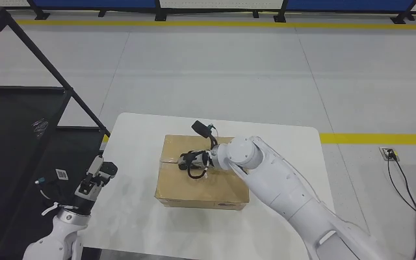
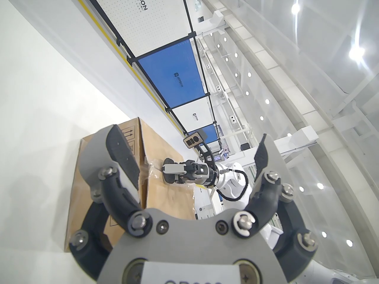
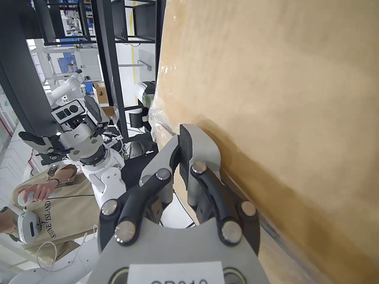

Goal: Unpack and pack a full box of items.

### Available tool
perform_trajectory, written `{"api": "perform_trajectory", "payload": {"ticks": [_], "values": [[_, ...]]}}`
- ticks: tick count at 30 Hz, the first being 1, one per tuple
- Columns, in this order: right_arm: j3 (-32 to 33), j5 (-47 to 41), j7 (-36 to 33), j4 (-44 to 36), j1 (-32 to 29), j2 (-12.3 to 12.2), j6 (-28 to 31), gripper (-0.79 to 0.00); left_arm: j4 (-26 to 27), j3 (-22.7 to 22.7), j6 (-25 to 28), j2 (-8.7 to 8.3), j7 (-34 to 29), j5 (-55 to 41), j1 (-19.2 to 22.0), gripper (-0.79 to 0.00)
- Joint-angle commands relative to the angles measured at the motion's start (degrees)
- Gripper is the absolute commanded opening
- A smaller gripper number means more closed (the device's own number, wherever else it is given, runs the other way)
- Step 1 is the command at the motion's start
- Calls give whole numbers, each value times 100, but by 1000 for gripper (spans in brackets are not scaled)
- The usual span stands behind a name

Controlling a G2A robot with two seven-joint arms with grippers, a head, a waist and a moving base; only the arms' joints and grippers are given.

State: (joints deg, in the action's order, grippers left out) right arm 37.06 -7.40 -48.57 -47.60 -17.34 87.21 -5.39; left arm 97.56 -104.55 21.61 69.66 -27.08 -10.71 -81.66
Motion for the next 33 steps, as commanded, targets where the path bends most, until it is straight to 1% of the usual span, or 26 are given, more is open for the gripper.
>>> {"api": "perform_trajectory", "payload": {"ticks": [1, 7, 10, 17, 20, 26, 33], "values": [[107, 145, -31, -185, -99, -87, -143, -785, -4, 23, -9, -5, -18, 7, 19, 0], [496, 744, -52, -903, -490, -387, -754, -785, -14, 115, -14, -22, -62, 31, 94, 0], [683, 990, -103, -1231, -673, -514, -971, -785, -25, 148, -22, -30, -74, 47, 120, 0], [1377, 1573, -138, -2163, -1284, -869, -1461, -785, -33, 238, -46, -47, -101, 67, 173, 0], [1687, 1713, -218, -2448, -1540, -997, -1587, -785, -18, 275, -57, -53, -96, 89, 186, 0], [2195, 1920, -437, -2956, -2026, -1204, -1606, -785, -8, 301, -67, -69, -66, 117, 180, 0], [2730, 2077, -411, -3336, -2458, -1374, -1701, -785, 38, 368, -87, -78, -4, 170, 156, 0]]}}
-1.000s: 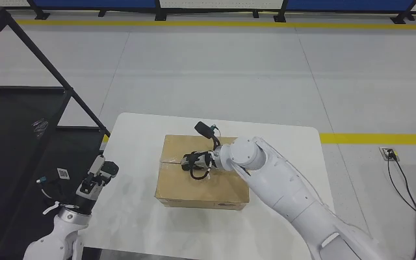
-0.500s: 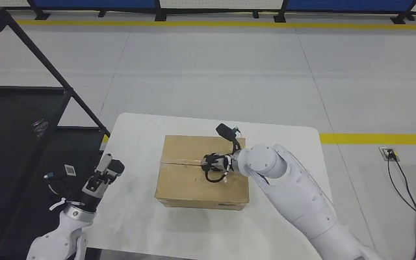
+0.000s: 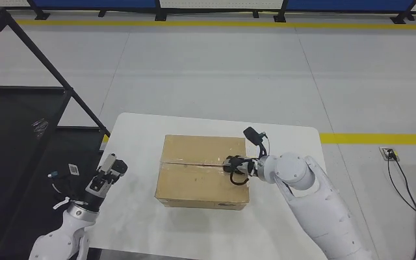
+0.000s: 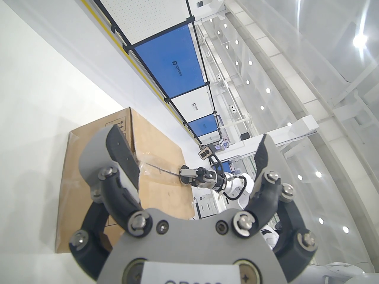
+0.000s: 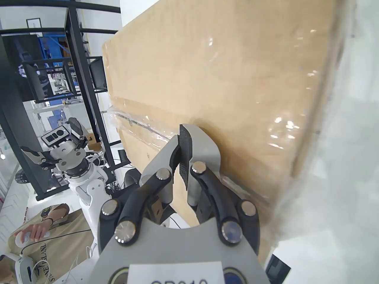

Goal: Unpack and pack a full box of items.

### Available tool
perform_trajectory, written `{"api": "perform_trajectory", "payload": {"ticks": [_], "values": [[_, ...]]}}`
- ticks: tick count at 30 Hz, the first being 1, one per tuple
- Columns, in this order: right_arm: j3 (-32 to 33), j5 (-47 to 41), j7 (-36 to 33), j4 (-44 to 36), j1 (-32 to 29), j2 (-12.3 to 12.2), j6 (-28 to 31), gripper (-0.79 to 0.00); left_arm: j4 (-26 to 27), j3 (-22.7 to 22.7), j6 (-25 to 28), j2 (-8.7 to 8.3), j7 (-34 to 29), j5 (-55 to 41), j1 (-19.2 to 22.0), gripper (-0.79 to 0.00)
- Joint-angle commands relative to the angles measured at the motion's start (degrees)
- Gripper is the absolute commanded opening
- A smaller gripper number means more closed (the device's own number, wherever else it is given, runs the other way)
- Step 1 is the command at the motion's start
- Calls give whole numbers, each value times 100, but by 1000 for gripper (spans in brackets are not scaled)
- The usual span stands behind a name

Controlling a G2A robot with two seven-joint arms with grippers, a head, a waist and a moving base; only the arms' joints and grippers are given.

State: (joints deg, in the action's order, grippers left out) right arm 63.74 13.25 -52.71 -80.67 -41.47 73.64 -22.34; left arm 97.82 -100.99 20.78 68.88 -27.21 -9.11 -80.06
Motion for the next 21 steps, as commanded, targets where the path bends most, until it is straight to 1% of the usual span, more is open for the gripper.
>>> {"api": "perform_trajectory", "payload": {"ticks": [1, 17, 21], "values": [[136, 15, 4, -51, -95, -38, -13, -785, 22, 21, -10, -2, 20, 16, -7, 0], [1198, -377, -71, -303, -878, -305, 383, -785, 118, 170, -101, -28, 108, 168, -7, 0], [1346, -470, -116, -353, -1043, -353, 492, -785, 115, 216, -122, -34, 117, 208, 11, 0]]}}
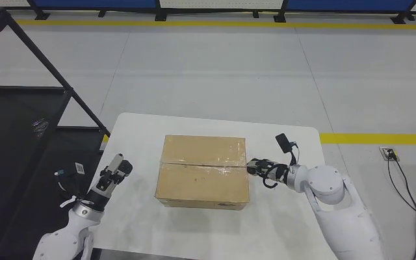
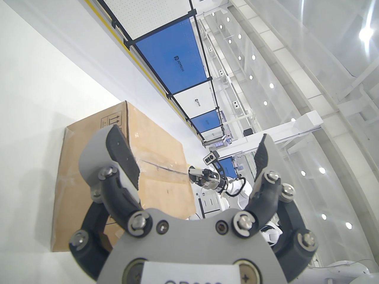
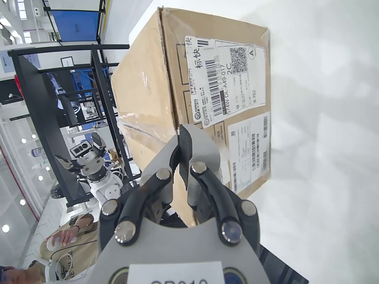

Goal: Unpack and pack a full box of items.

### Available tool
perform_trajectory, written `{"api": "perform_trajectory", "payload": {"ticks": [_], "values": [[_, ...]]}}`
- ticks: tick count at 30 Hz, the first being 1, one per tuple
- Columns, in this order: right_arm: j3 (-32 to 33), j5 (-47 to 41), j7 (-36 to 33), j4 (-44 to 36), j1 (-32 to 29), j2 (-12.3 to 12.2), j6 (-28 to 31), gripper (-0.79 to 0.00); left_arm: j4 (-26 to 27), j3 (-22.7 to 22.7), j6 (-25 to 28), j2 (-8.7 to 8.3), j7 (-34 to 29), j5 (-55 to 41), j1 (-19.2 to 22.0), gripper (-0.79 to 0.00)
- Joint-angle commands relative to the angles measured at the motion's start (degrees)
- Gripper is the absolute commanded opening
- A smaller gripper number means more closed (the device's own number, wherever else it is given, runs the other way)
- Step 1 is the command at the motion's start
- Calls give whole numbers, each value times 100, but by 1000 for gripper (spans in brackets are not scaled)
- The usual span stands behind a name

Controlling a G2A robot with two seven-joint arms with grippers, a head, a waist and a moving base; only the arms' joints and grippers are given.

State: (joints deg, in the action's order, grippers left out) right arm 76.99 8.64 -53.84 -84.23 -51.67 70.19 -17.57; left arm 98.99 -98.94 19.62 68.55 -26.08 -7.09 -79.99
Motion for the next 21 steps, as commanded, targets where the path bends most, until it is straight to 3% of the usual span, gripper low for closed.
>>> {"api": "perform_trajectory", "payload": {"ticks": [1, 16, 21], "values": [[50, -32, 10, 11, -48, -17, 32, -785, -4, 24, -5, -2, 4, 16, 9, 0], [-122, -347, -40, 585, 35, -49, 476, -785, 1, 74, -71, -31, 59, 90, 28, 0], [216, -500, 207, 671, -61, -112, 669, -785, -2, 3, -87, -43, 132, 44, 38, 0]]}}
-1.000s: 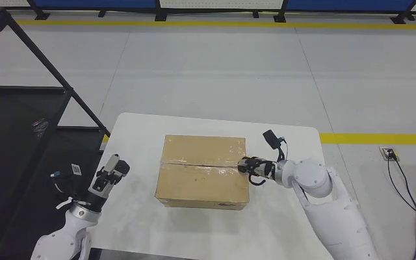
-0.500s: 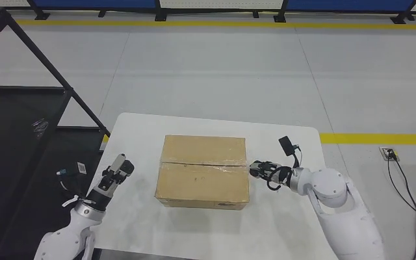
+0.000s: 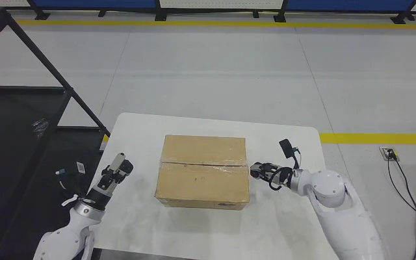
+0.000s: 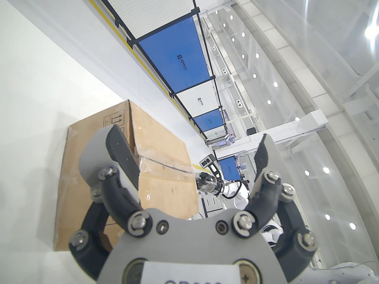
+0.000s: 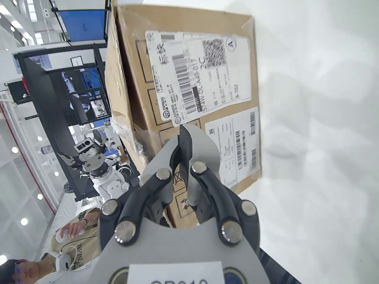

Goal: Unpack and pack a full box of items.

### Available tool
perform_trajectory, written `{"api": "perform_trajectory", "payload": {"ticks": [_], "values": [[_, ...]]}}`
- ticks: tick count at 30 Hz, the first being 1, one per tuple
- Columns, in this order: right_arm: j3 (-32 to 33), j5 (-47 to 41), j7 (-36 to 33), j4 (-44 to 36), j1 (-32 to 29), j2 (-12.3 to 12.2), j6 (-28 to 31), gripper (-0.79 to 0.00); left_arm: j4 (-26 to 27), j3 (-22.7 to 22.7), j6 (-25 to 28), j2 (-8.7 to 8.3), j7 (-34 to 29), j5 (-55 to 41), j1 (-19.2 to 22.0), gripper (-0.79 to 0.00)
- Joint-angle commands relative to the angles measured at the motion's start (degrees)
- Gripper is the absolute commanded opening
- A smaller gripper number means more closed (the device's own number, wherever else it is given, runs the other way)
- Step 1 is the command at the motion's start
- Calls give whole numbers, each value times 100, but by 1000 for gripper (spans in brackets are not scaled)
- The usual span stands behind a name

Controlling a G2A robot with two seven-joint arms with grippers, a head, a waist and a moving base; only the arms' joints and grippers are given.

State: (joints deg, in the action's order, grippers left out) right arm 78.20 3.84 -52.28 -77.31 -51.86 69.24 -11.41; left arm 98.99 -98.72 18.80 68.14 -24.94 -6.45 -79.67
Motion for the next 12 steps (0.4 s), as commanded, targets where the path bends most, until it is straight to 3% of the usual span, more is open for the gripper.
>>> {"api": "perform_trajectory", "payload": {"ticks": [1, 3, 4, 5, 6, 12], "values": [[209, -74, 98, -48, -112, -37, 114, -785, -5, -41, -7, -5, 36, -40, 11, 0], [461, -202, 196, -132, -268, -79, 307, -785, -18, -97, -1, -11, 63, -84, 23, 0], [583, -270, 256, -163, -355, -98, 397, -739, -22, -125, 15, -14, 72, -116, 27, 0], [718, -375, 340, -189, -439, -114, 498, -394, -37, -163, 22, -18, 79, -147, 26, 0], [823, -477, 389, -210, -527, -127, 613, 0, -45, -198, 34, -24, 63, -169, 26, 0], [1103, -838, 552, -297, -802, -158, 1095, 0, -55, -236, 46, -32, -16, -243, 23, 0]]}}
